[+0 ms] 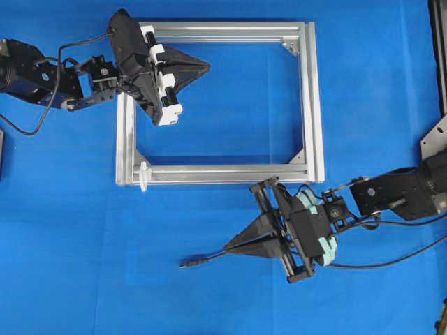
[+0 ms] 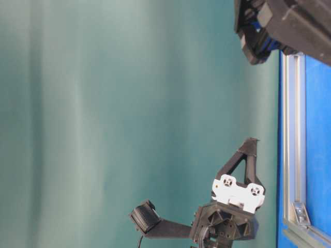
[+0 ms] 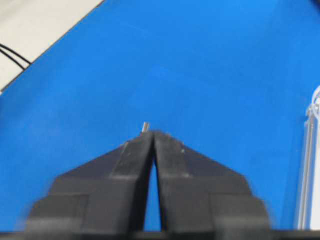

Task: Insert the wire through the string loop located on the left side.
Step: 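Move the open right gripper over the black USB cable's plug end, then close the right gripper on the cable just behind the USB plug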

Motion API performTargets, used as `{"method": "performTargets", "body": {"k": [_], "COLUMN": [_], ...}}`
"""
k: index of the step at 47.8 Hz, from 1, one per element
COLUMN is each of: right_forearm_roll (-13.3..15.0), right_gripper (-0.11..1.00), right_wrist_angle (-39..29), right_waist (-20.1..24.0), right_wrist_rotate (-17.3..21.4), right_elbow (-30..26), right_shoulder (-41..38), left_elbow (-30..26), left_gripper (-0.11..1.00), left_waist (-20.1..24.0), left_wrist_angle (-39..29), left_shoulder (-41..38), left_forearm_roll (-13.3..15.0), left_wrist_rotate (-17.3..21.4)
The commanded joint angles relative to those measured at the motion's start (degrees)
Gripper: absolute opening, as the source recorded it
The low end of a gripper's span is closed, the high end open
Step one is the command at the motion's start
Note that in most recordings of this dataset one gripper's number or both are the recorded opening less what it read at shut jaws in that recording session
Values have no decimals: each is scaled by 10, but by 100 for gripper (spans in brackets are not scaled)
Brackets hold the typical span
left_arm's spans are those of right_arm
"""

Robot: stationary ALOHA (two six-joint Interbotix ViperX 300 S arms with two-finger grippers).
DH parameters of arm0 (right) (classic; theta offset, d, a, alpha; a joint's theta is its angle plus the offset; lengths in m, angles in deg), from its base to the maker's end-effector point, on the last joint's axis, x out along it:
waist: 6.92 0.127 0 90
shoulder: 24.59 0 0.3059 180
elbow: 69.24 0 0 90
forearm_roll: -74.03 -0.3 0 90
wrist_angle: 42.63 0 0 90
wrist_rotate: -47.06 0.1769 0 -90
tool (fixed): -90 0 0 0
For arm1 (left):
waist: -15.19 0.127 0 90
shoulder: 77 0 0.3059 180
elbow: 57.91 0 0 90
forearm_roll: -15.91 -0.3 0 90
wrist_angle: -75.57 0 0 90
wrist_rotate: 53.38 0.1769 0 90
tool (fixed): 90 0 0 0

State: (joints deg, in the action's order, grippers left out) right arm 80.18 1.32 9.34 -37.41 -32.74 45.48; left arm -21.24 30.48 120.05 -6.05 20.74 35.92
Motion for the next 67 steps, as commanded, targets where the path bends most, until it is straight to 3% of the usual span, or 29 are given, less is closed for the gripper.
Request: {"method": "performTargets", "body": {"k": [1,11,13,18,30,44,59,67], "right_forearm_roll": [-2,-3,-4,-13,-47,-62,-68,-67], "right_gripper": [19,81,88,84,86,86,86,78], "right_wrist_angle": [2,2,2,2,8,32,32,32], "right_waist": [6,9,10,11,19,25,25,25], "right_wrist_rotate": [4,27,28,30,46,73,73,73], "right_elbow": [-6,-11,-11,-10,-34,-61,-63,-67], "right_shoulder": [15,4,3,0,-65,-133,-145,-152], "left_elbow": [-3,-2,-2,-2,-1,-1,-1,-2], "left_gripper": [0,0,0,0,0,0,0,0], "left_waist": [0,1,1,1,1,1,1,1], "left_wrist_angle": [3,2,2,2,-4,-14,-14,-15], "left_shoulder": [16,16,16,16,16,16,16,16], "left_forearm_roll": [-2,-2,-3,-2,-2,-2,-2,-2], "left_wrist_rotate": [1,1,2,2,2,2,1,1]}}
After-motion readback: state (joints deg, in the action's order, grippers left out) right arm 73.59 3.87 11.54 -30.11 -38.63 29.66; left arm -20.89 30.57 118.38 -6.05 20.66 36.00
